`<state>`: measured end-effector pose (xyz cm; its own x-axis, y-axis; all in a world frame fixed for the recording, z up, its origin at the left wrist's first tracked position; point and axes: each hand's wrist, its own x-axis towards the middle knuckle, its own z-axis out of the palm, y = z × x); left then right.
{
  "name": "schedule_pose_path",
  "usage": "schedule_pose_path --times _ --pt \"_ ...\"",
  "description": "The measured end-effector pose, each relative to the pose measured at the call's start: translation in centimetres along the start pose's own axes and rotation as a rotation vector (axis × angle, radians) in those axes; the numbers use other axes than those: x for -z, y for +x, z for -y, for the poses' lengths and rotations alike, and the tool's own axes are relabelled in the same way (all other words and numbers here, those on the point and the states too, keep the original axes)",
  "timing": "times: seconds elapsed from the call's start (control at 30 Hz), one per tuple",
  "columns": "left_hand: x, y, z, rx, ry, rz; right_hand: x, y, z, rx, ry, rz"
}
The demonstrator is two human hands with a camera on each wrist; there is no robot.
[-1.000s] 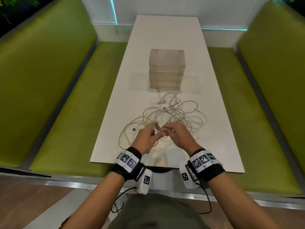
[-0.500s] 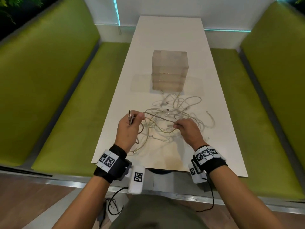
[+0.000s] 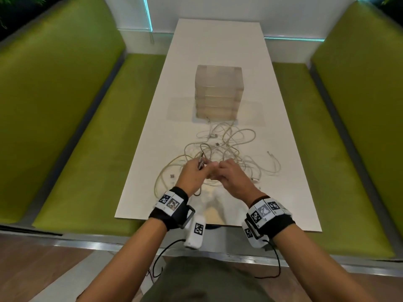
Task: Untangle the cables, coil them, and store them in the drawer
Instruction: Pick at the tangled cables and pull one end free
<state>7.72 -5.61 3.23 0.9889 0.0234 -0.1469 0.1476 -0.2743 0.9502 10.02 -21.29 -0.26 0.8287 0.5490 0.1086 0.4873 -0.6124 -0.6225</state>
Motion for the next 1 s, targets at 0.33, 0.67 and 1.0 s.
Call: schedule_pose_path --times 0.33,0.67,1.0 --pt "3.6 -0.2 -2.4 -0.071 -0.132 -0.246 0.9 0.1 -2.8 -0.383 0.104 0.031" --pt "7.9 -1.6 -1.7 -0.080 -0.231 -0.460 1.1 0.5 -3.4 -0.262 -0.022 -0.071" --pt "1.2 -2.1 0.0 0.007 0.004 -0.003 2.1 0.0 2.2 -0.071 -0.145 -0.096"
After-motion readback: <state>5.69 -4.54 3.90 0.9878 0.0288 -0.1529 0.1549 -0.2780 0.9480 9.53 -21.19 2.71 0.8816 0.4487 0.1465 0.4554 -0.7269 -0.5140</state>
